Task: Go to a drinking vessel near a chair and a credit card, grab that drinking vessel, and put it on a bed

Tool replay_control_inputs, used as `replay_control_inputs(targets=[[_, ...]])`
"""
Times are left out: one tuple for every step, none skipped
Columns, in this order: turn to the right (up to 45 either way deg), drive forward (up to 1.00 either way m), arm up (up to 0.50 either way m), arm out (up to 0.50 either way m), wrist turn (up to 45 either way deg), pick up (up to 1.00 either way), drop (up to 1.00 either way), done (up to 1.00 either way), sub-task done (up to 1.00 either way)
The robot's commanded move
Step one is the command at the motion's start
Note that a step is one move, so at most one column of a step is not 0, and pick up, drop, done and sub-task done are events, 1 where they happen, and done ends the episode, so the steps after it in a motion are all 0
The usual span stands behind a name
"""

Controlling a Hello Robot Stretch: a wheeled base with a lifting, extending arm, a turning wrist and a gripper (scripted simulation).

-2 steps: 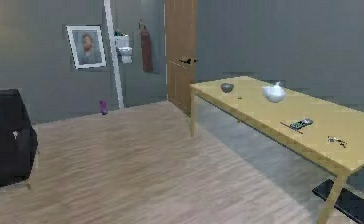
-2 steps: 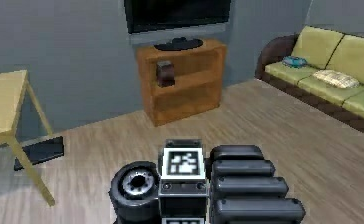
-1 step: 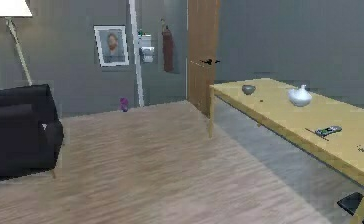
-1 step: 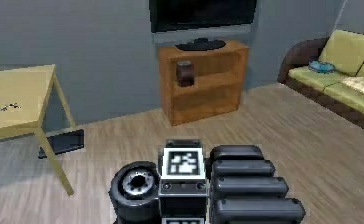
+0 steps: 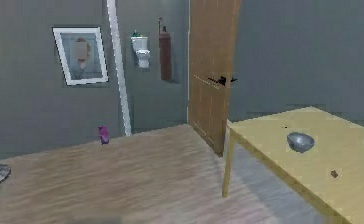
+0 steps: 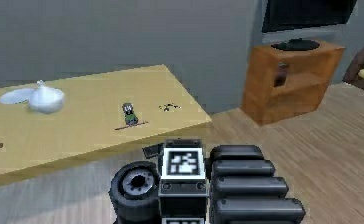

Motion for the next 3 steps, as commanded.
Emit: replay_control_inputs(targets=[[-3.0, 0.0, 0.0, 0.0, 0.0, 0.0, 0.0, 0.0, 0.0], [0.0, 1.0, 0.0, 0.0, 0.0, 0.0, 0.0, 0.0, 0.0], [0.0, 1.0, 0.0, 0.0, 0.0, 0.0, 0.0, 0.0, 0.0]])
